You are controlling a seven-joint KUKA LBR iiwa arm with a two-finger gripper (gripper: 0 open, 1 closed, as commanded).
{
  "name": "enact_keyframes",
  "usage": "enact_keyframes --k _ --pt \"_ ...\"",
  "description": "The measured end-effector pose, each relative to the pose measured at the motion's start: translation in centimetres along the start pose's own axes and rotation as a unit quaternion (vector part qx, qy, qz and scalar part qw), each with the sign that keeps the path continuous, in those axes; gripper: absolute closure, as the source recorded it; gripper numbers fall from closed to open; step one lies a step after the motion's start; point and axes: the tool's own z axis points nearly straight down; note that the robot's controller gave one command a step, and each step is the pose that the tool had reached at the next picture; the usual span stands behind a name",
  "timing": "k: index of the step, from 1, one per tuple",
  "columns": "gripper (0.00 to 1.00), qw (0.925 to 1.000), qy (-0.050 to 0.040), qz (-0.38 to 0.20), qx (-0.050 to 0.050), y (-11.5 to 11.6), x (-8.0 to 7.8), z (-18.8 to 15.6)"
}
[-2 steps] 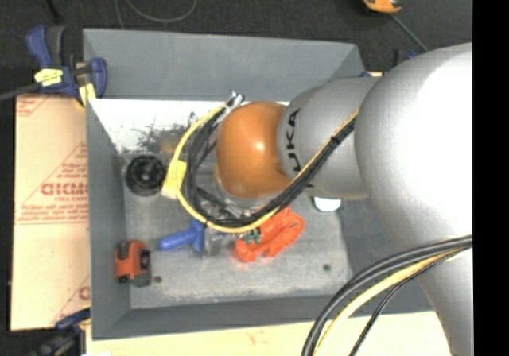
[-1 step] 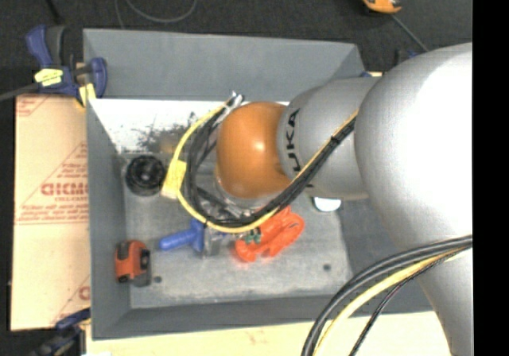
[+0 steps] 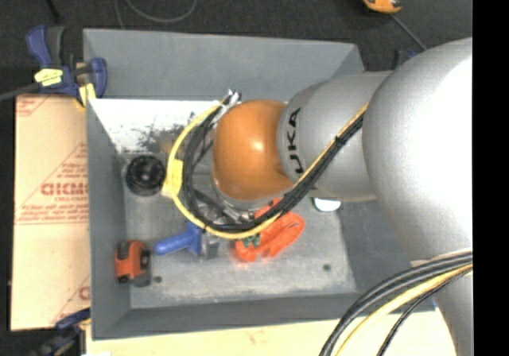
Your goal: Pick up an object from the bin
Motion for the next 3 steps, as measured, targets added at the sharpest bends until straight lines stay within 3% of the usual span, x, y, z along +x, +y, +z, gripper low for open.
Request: enact_keyframes --k 1,2,3 --pt "1.0 1.0 -0.0021 0.001 0.0 -0.3 -3.7 -1.4" --pt "1.0 1.0 0.0019 -0.004 0.001 -0.8 -2.4 -5.2" --pt "1.0 0.9997 -0.0007 -0.026 0.0 -0.8 -4.9 -11.1"
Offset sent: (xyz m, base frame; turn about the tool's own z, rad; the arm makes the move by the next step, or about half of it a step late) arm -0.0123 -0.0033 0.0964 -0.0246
